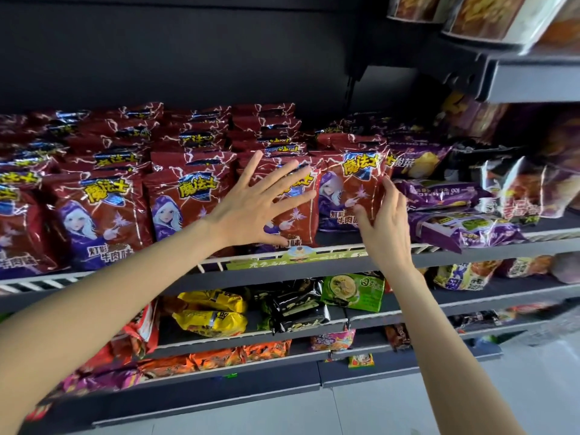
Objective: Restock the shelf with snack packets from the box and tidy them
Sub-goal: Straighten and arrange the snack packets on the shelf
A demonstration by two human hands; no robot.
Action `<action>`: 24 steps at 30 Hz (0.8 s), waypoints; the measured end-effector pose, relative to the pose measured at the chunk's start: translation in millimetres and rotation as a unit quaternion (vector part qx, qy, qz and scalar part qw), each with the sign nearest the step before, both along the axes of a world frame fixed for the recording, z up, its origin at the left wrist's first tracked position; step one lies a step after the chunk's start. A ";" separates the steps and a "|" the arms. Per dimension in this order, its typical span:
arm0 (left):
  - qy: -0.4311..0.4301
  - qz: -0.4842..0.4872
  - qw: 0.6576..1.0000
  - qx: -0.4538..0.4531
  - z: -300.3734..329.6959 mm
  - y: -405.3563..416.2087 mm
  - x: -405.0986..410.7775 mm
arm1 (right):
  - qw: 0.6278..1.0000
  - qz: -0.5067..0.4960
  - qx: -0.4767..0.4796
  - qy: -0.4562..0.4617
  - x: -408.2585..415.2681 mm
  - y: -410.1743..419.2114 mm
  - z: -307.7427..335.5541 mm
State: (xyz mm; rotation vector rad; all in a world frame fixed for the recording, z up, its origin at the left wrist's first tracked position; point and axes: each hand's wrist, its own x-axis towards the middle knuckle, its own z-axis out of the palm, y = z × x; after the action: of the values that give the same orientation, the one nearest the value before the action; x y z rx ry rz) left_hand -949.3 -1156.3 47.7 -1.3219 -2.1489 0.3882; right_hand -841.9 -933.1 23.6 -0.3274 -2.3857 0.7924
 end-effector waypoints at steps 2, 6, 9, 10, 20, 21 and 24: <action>0.008 -0.024 1.000 -0.015 1.1 0.0 -4.6 | 0.999 0.002 0.002 -0.043 -5.7 -1.8 -2.8; 0.014 -0.038 0.999 -0.007 -2.2 -3.0 -6.9 | 0.997 -0.052 -0.010 -0.050 -19.6 -5.7 -4.4; -0.001 -0.042 0.999 0.005 -3.6 -3.5 -5.0 | 0.995 -0.088 0.002 -0.045 -26.6 -5.9 -3.0; -0.015 -0.047 0.999 0.020 -3.8 -3.5 -3.8 | 0.996 -0.085 -0.005 -0.029 -27.6 -5.2 -3.0; -0.122 -0.071 0.978 0.156 -6.8 1.4 4.5 | 0.939 0.009 -0.268 0.216 11.2 -7.8 22.1; -0.154 -0.072 0.968 0.186 -4.4 1.7 7.2 | 0.931 0.020 -0.280 0.234 17.9 -6.0 29.4; -0.368 -0.058 0.857 0.356 11.4 0.7 23.2 | 0.920 0.091 -0.306 0.229 33.9 -9.9 48.5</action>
State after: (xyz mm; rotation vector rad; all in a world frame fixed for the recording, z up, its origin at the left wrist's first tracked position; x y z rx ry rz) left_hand -926.0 -1155.6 59.1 -1.2204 -2.3733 -1.0462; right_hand -808.1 -942.9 72.2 -0.1373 -1.7014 1.5180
